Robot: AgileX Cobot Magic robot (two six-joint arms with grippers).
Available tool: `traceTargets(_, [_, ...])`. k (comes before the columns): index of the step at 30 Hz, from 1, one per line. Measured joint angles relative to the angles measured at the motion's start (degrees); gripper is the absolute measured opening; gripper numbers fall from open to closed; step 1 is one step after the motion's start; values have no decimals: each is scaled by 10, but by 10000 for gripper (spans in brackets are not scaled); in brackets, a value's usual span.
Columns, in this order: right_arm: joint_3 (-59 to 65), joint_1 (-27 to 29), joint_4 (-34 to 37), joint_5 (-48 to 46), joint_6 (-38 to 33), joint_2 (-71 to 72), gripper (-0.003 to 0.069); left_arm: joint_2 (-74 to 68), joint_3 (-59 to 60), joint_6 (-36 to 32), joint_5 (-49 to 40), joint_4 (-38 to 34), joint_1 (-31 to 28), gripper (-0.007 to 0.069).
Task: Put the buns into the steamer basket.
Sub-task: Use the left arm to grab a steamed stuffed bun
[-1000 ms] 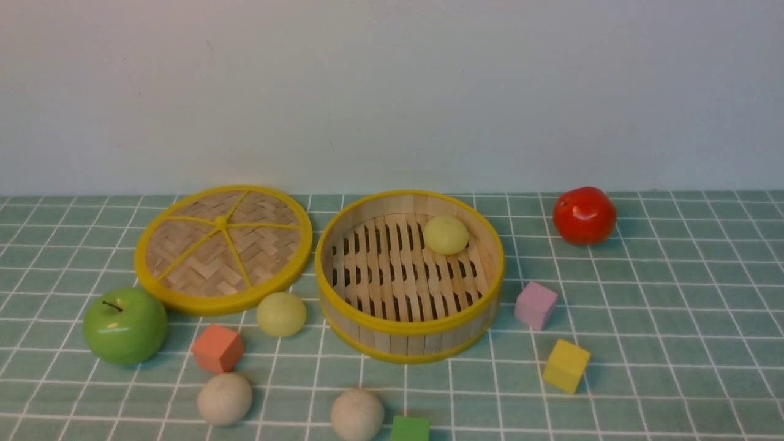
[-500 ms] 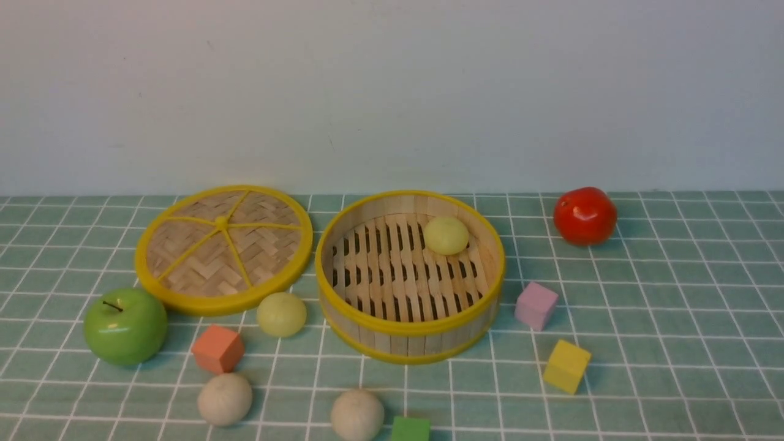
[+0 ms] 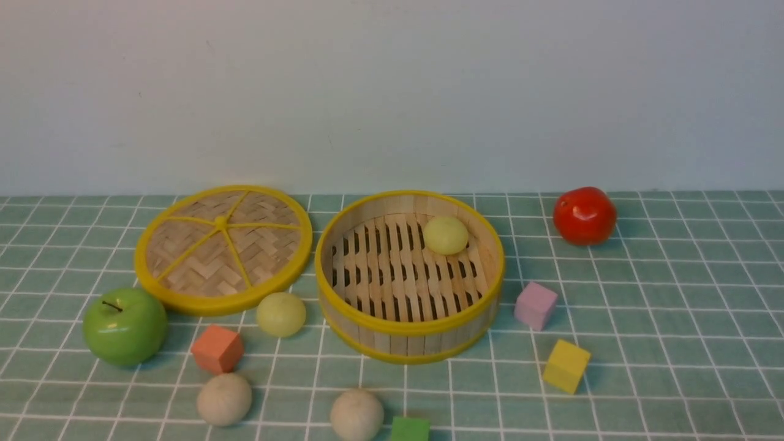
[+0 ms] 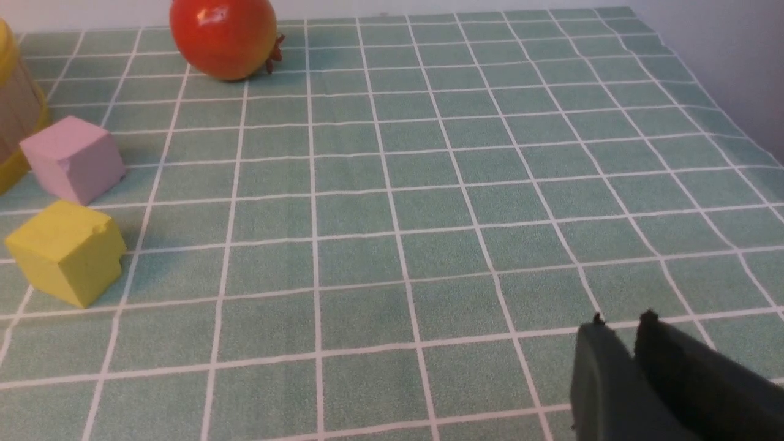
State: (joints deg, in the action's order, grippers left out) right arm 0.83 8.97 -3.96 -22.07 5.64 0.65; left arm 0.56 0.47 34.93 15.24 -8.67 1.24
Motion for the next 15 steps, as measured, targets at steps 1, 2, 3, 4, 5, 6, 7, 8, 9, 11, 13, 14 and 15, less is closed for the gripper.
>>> traceTargets(1, [0,0,0,0,0,0,84,-2,-15,6,-5,5,0,238])
traceTargets(2, [0,0,0,0,0,0,84,-8,-38,14,-14,14,0,238])
traceTargets(3, [0,0,0,0,0,0,84,-21,-65,20,-24,25,0,238])
traceTargets(4, [0,0,0,0,0,0,84,-24,-72,22,-27,25,0,238])
traceTargets(5, [0,0,0,0,0,0,84,-50,-120,34,-50,42,0,238])
traceTargets(6, [0,0,0,0,0,0,84,-84,-174,43,-81,57,0,238])
traceTargets(7, [0,0,0,0,0,0,84,-106,-199,47,-99,63,0,238])
traceTargets(8, [0,0,0,0,0,0,85,-129,-241,53,-134,71,0,238])
traceTargets(9, [0,0,0,0,0,0,87,-165,-293,57,-176,77,0,238])
traceTargets(11, [0,0,0,0,0,0,89,-215,-356,57,-260,87,0,238])
traceTargets(13, [0,0,0,0,0,0,92,-278,-415,46,-354,99,0,238])
traceTargets(14, [0,0,0,0,0,0,94,-302,-430,38,-385,105,0,238])
traceTargets(15, [0,0,0,0,0,0,95,-329,-442,27,-415,114,0,238])
